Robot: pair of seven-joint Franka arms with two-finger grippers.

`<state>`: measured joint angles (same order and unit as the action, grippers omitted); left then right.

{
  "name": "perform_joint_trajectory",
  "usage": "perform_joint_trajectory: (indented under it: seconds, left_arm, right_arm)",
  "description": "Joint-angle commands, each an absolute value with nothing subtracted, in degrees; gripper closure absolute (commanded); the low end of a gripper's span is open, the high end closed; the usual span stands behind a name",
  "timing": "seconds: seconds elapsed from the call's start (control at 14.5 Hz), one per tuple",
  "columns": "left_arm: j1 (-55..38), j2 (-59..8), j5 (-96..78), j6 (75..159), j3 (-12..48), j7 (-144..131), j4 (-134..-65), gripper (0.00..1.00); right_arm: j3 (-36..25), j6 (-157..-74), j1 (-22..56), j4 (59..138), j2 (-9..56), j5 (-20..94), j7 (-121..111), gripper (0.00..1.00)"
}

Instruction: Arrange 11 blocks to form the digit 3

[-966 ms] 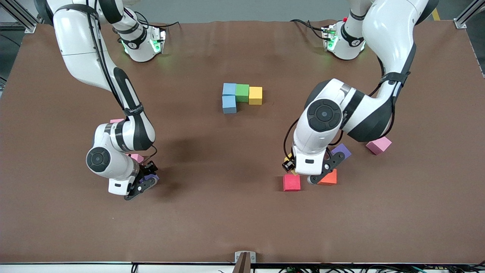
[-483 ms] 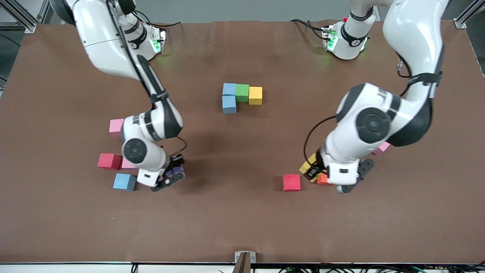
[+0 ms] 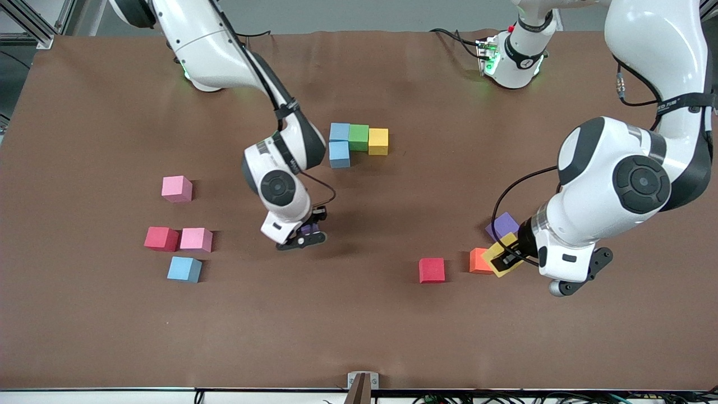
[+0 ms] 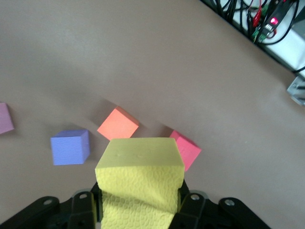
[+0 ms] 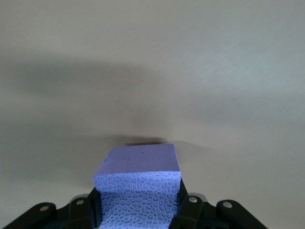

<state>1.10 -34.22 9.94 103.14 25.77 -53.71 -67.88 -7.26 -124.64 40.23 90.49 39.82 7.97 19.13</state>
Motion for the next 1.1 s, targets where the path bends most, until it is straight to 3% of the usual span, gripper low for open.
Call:
perform_joint_trajectory:
  seconds: [0.0, 0.14, 0.69, 1.03]
  left_arm:
    - [1.2, -31.8, 9.8, 101.3, 25.1, -49.8, -69.3, 0.63]
    - [1.6, -31.6, 9.8, 100.5, 25.0, -49.7, -69.3, 0.63]
    - [1.2, -30.1, 9.7, 98.1, 25.5, -50.2, -69.6, 0.62]
    - [3.2, -28.7, 9.6, 94.2, 25.4, -49.7, -69.7, 0.62]
  right_arm:
    - [-7.6, -125.2, 43.4, 93.6, 38.3, 9.5, 23.9, 0.73]
    - [-7.7, -127.9, 45.0, 97.1, 36.4, 14.0, 24.1, 0.73]
    - [-7.7, -134.9, 50.1, 107.8, 30.9, 14.3, 27.4, 0.73]
    - [-7.7, -136.9, 51.9, 108.8, 30.8, 14.3, 30.1, 0.73]
